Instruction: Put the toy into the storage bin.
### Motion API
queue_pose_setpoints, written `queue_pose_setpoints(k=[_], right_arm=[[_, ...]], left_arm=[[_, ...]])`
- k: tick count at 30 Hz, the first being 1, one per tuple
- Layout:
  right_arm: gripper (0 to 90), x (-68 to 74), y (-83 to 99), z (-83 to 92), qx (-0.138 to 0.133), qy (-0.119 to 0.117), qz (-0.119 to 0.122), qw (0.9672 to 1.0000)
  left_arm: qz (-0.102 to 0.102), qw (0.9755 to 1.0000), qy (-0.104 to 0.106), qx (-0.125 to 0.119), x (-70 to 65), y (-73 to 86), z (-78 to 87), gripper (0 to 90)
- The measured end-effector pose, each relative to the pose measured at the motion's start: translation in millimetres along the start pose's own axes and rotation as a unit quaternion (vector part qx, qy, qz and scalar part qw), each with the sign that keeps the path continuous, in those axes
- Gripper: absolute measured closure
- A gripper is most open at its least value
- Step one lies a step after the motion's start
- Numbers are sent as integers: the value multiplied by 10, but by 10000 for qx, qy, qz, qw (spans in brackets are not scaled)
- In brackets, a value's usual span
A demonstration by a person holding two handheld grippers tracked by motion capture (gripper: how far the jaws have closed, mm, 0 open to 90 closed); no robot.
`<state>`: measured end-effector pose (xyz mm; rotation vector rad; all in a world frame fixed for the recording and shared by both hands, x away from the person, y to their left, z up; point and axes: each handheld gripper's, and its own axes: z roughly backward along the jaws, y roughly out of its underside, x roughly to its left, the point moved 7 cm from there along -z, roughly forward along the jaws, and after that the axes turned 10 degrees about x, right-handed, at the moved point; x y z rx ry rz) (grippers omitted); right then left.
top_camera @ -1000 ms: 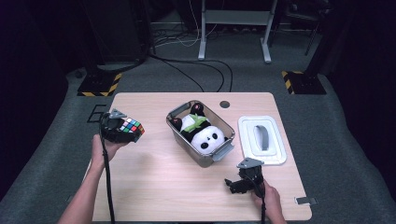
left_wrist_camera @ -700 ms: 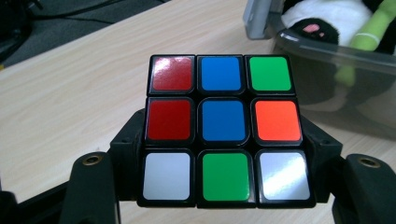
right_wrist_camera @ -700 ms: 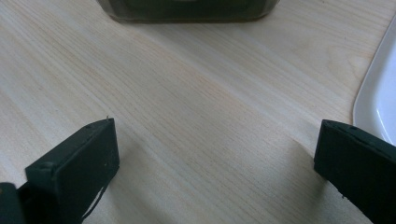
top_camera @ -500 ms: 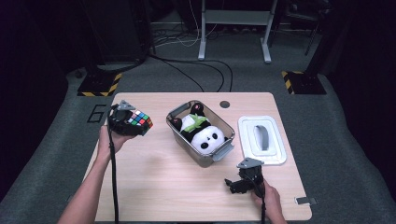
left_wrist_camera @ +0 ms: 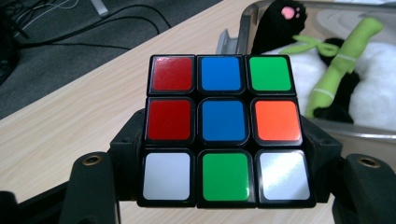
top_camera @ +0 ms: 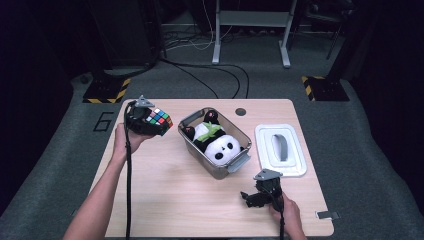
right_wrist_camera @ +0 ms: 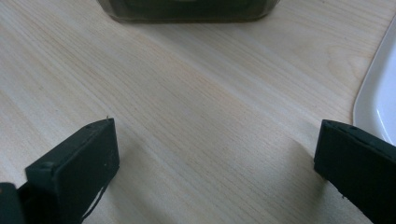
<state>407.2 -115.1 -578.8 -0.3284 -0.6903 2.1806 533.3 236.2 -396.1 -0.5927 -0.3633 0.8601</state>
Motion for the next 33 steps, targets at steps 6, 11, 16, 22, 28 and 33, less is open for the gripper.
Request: queue_pose_setpoints(k=[6,11,16,22,28,33], right_arm=[[0,-5,2,0,4,6,42,10000],[0,-6,2,0,5,4,47,10000],[0,-3,3,0,5,2,32,10000],[0,-7,2,0,2,12,41,10000],[0,-6,2,0,2,10,40,10000],[0,-7,2,0,3,10,42,10000]], left_arm=[[-119,9999,107,-25,-68,-135,-68,341],[-82,9997,209,-110,-137,-252,-162,341],[-115,9992,348,-152,-239,-360,-238,340],[-186,9985,454,-224,-357,-525,-312,340],[-242,9978,609,-121,-468,-625,-500,340],[-291,9974,661,-38,-541,-684,-620,340]])
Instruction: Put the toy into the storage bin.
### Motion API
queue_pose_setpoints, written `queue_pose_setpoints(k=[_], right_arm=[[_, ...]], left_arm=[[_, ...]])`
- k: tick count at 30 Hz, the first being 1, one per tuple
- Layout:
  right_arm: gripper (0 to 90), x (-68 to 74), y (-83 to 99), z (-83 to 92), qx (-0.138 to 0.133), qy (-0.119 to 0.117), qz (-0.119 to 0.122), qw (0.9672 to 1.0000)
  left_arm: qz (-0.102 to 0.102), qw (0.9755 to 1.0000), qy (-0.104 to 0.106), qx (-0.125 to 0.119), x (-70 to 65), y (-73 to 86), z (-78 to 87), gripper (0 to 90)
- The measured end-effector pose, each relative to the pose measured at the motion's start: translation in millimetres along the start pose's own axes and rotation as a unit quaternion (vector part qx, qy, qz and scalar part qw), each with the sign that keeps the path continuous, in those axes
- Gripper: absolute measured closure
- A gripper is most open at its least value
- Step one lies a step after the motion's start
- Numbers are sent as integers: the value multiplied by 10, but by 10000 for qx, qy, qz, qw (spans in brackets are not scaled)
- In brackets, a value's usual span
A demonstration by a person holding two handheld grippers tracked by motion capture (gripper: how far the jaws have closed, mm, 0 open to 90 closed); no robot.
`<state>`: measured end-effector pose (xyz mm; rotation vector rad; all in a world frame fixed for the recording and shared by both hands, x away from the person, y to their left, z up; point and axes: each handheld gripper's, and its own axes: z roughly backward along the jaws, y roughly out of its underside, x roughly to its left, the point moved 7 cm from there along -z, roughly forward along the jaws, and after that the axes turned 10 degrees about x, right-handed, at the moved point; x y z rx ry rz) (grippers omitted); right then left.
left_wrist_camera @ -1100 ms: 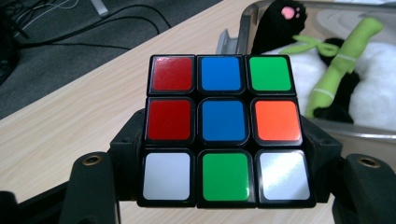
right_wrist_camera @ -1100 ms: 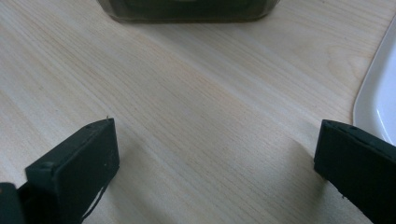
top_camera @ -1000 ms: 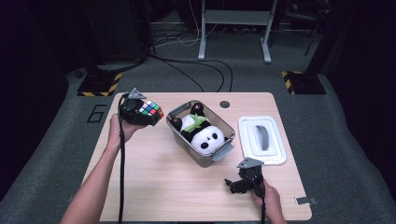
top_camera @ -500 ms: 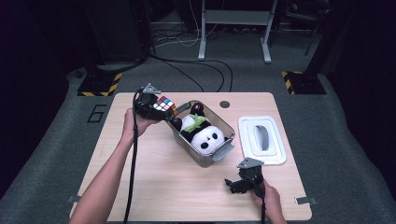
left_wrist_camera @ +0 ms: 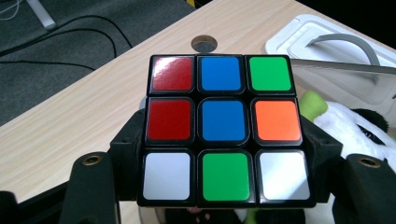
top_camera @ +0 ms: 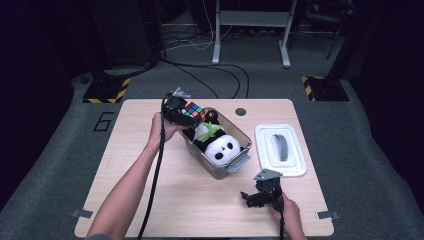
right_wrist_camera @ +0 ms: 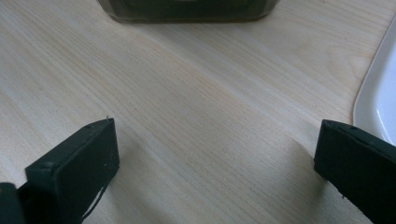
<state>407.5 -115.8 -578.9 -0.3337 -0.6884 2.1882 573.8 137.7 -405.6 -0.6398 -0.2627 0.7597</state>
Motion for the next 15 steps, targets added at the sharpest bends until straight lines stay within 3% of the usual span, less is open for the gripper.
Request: queue_pose_setpoints(k=[6,12,15], right_arm=[[0,-2,-1,-1,-8,8,7,10000],[0,1,0,0,-1,1,-3,10000],[0,0,-1,0,-4,0,-2,10000]], left_arm=[[48,9999,80,78,-72,-40,-172,340],[-54,9992,-62,386,-94,-16,-348,339],[16,9991,-93,404,-93,-13,-366,327]])
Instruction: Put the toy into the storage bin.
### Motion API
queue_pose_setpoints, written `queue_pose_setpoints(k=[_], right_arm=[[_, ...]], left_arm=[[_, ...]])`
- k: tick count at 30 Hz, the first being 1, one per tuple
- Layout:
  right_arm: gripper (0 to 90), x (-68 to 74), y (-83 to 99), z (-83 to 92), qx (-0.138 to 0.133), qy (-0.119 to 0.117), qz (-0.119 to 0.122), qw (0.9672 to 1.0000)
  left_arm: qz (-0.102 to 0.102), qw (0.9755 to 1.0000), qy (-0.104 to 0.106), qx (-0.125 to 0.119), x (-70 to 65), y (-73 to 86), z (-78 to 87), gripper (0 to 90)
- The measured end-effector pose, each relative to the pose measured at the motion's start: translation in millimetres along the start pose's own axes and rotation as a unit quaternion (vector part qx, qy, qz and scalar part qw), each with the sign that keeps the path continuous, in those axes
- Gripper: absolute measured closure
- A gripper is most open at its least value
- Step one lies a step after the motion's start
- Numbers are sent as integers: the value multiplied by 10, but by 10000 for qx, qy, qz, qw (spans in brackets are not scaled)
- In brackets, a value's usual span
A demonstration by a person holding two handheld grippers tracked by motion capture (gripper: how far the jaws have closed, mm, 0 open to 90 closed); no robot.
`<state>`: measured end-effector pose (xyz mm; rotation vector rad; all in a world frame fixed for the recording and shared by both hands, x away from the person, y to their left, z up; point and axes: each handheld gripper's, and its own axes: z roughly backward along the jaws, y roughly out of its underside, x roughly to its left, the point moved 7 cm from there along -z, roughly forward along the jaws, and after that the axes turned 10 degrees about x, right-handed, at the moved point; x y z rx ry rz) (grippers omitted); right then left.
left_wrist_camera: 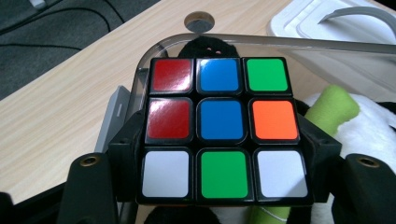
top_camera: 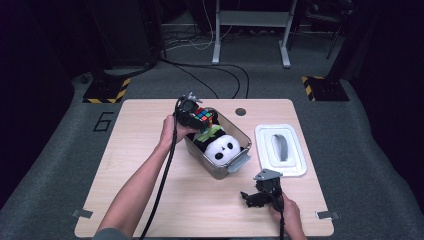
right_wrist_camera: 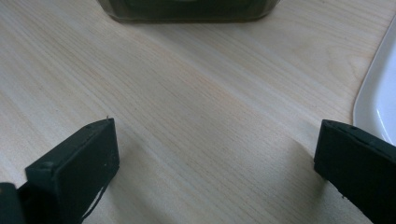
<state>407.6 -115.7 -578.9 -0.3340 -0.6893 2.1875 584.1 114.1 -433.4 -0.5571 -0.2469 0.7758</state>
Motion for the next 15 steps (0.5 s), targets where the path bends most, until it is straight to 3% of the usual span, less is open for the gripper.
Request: queue_pose_setpoints(k=[7,10,12,15], right_arm=[[0,3,1,0,5,-3,-19,10000],[0,4,1,0,6,-5,-20,10000],[0,0,0,0,2,1,1,10000],[0,0,0,0,2,0,1,10000]], left_arm=[[-52,9995,-229,-187,17,-26,153,275],[-123,9989,-408,-205,25,-25,203,320],[-196,9990,-369,-179,13,-20,202,412],[-361,9975,-604,-100,-3,-21,156,428]])
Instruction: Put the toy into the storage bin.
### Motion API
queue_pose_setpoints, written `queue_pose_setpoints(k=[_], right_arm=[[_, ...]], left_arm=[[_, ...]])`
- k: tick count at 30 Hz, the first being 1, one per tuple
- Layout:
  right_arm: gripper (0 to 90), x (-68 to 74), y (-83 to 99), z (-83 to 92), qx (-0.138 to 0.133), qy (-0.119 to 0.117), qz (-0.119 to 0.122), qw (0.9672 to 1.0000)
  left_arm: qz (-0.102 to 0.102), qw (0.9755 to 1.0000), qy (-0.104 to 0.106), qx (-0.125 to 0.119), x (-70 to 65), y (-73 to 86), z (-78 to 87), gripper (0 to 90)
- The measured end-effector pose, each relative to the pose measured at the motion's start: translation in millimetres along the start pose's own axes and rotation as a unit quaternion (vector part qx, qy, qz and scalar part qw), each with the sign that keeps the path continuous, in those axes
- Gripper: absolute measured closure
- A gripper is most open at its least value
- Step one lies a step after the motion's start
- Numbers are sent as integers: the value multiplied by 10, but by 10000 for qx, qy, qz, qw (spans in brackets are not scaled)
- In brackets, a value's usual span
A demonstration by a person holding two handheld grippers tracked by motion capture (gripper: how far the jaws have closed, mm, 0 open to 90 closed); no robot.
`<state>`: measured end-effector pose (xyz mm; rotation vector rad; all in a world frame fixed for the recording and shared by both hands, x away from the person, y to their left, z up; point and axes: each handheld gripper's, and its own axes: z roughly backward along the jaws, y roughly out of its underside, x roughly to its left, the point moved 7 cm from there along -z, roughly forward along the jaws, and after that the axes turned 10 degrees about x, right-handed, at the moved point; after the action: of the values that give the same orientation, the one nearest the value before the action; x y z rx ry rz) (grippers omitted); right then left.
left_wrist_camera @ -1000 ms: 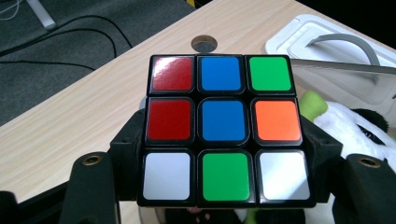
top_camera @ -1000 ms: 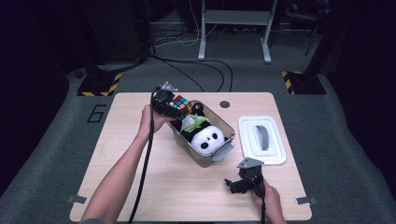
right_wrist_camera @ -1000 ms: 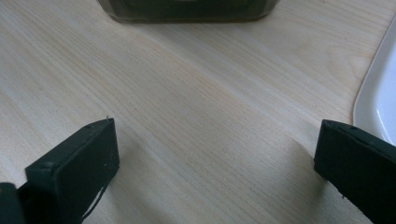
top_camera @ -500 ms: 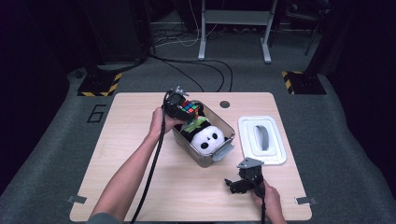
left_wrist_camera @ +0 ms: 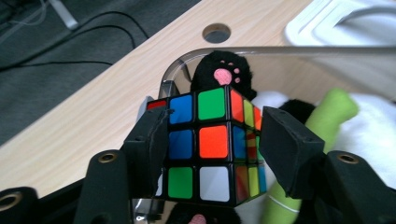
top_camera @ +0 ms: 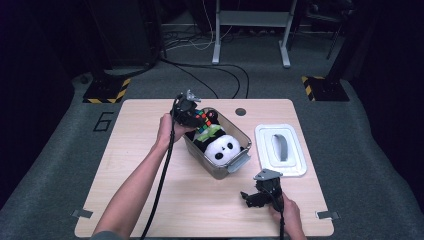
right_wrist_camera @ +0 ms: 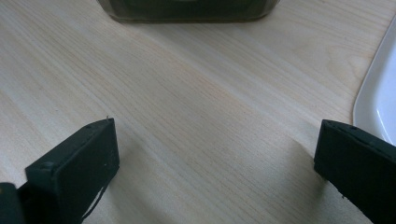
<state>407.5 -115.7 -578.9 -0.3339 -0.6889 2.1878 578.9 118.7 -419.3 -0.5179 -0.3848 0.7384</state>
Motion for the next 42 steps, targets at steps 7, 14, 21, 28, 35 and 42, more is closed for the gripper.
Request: queue_pose_setpoints(k=[7,14,21,28,35,42], right_arm=[[0,4,1,0,5,-5,-25,10000],[0,3,1,0,3,-4,-22,10000],[0,5,-2,0,-2,-6,-41,10000],[0,7,-3,0,-4,-8,-53,10000],[0,6,-2,0,-1,-10,-39,10000],[0,6,-2,0,1,-10,-39,10000]], left_arm=[[-206,9996,-146,133,-48,-5,-63,438],[-255,9995,-111,134,-76,30,-105,446],[161,9998,0,97,-35,60,-43,346],[493,9986,59,-175,14,167,99,171],[585,9977,63,-340,116,424,335,142],[718,9967,-30,-390,225,786,507,135]])
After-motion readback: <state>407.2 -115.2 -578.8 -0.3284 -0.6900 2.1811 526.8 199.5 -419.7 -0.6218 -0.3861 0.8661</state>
